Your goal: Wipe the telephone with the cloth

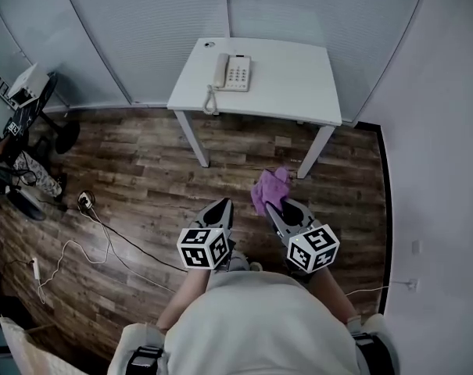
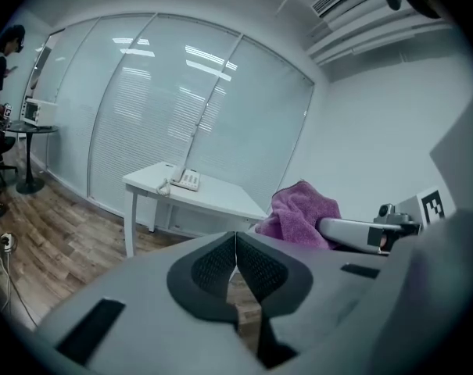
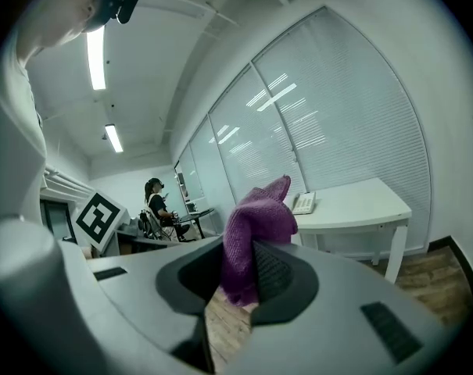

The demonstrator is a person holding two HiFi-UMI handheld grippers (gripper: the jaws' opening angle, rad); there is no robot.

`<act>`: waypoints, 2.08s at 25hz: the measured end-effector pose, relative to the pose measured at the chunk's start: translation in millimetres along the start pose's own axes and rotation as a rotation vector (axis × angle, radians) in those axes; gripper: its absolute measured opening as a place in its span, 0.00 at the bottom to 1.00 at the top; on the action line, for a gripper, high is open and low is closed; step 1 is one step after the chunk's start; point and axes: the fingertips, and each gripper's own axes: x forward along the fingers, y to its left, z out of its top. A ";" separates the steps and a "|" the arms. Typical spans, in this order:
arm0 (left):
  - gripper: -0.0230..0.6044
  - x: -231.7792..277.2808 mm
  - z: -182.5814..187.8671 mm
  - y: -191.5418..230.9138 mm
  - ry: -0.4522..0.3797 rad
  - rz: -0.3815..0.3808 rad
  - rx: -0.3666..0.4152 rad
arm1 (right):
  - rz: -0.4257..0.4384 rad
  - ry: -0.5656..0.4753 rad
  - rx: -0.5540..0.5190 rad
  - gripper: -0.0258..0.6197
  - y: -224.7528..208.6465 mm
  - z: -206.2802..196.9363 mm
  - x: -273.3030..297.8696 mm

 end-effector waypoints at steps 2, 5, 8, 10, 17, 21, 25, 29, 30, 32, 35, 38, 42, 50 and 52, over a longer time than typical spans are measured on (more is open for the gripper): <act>0.07 -4.8 -2.7 1.7 -0.004 0.008 -0.008 | 0.002 -0.004 0.006 0.19 2.0 -0.2 -1.6; 0.07 -12.7 -9.8 2.4 -0.004 0.025 -0.024 | 0.004 0.004 0.004 0.19 5.8 -3.7 -7.3; 0.07 -17.2 -15.0 3.2 -0.001 0.037 -0.034 | 0.015 0.008 -0.002 0.19 9.4 -6.3 -12.2; 0.07 -18.3 -16.8 2.5 0.002 0.040 -0.036 | 0.018 0.008 0.003 0.19 9.1 -7.7 -14.7; 0.07 -16.5 -19.1 -2.5 0.006 0.048 -0.044 | 0.025 0.009 0.028 0.19 3.8 -8.9 -17.5; 0.07 -11.5 -16.0 -1.0 0.006 0.048 -0.051 | 0.029 0.013 0.041 0.19 -1.6 -8.3 -9.1; 0.07 -2.3 -14.2 10.0 0.015 0.055 -0.060 | 0.027 0.019 0.040 0.19 -7.9 -6.6 5.3; 0.07 15.0 -7.4 22.8 0.021 0.059 -0.068 | 0.026 0.030 0.042 0.19 -18.9 -2.4 20.9; 0.07 19.6 -4.8 26.1 0.021 0.059 -0.070 | 0.024 0.034 0.039 0.19 -21.7 -1.1 25.3; 0.07 29.2 0.6 32.5 0.019 0.056 -0.074 | 0.022 0.042 0.031 0.19 -27.3 1.0 34.7; 0.07 45.7 9.1 41.3 0.017 0.048 -0.077 | 0.016 0.049 0.030 0.19 -38.9 5.5 50.1; 0.07 63.2 22.5 51.9 0.014 0.041 -0.080 | 0.012 0.049 0.021 0.19 -50.8 18.0 70.6; 0.07 86.5 45.7 73.4 0.004 0.040 -0.090 | 0.014 0.045 0.002 0.19 -63.7 39.8 104.5; 0.07 123.2 95.9 122.3 -0.014 0.046 -0.102 | 0.022 0.052 -0.013 0.19 -81.1 74.3 173.1; 0.07 131.6 104.3 135.5 -0.010 0.048 -0.103 | 0.022 0.051 -0.010 0.19 -84.0 80.0 190.4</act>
